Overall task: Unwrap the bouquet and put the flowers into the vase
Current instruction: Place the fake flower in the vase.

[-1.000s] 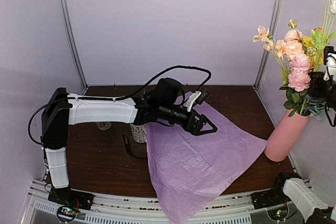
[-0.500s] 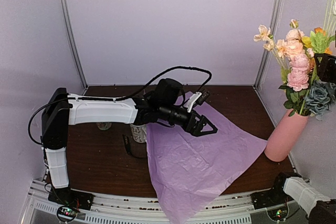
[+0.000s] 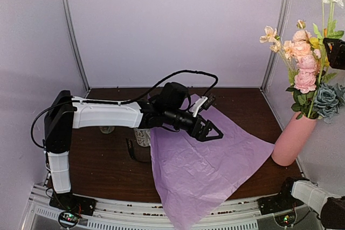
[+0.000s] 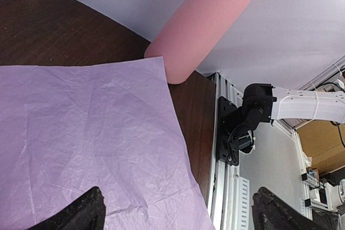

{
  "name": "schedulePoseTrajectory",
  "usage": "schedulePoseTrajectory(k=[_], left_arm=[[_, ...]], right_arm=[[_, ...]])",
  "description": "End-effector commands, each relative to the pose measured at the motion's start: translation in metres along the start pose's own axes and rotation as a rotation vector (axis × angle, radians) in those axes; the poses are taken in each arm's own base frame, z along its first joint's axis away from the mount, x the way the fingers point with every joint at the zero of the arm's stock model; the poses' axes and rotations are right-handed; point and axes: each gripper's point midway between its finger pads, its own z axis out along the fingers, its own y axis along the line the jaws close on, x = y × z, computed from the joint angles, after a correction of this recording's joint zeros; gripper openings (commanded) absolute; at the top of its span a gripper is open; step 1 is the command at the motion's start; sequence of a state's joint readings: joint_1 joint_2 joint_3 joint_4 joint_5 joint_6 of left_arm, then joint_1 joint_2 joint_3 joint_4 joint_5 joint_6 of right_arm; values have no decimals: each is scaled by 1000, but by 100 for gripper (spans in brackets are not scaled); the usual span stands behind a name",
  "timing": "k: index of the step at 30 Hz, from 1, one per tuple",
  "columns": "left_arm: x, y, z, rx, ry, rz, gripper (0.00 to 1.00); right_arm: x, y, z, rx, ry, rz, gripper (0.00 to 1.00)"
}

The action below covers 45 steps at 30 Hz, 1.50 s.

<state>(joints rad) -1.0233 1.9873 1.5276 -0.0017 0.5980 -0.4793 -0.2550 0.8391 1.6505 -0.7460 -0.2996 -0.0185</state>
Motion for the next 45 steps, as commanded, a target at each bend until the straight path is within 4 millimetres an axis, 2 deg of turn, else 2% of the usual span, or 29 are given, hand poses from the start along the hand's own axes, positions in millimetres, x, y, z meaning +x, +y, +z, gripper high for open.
schedulePoseTrajectory(k=[1, 4, 9, 11, 18, 22, 24, 26, 29, 34, 39, 45], left_arm=[[-1, -6, 5, 29, -4, 31, 98], [0, -5, 5, 28, -2, 29, 98], [4, -4, 6, 28, 4, 26, 98], [5, -4, 6, 29, 7, 24, 98], [9, -3, 7, 31, 11, 18, 98], [10, -2, 8, 34, 13, 16, 98], [10, -2, 9, 36, 14, 14, 98], [10, -2, 9, 38, 14, 13, 98], [10, -3, 10, 41, 14, 14, 98], [9, -4, 11, 42, 12, 12, 98], [7, -7, 11, 48, 10, 13, 98], [13, -5, 11, 39, 28, 9, 98]], right_arm=[[-39, 7, -9, -34, -134, -13, 25], [-37, 7, -7, -35, -129, -6, 18], [-17, -1, -4, 7, -92, 9, 1], [-3, -8, -4, 48, -66, 14, 0], [65, -25, -1, 147, 81, 37, 0], [88, -24, -6, 149, 129, 38, 0], [80, -20, -12, 134, 120, 38, 4], [60, -18, -21, 128, 74, 39, 28], [32, -7, -35, 82, 19, 25, 46], [13, 18, -41, -57, 18, -1, 53], [-7, 9, -23, -32, -6, 9, 56], [-14, 1, 5, -20, 11, 10, 55]])
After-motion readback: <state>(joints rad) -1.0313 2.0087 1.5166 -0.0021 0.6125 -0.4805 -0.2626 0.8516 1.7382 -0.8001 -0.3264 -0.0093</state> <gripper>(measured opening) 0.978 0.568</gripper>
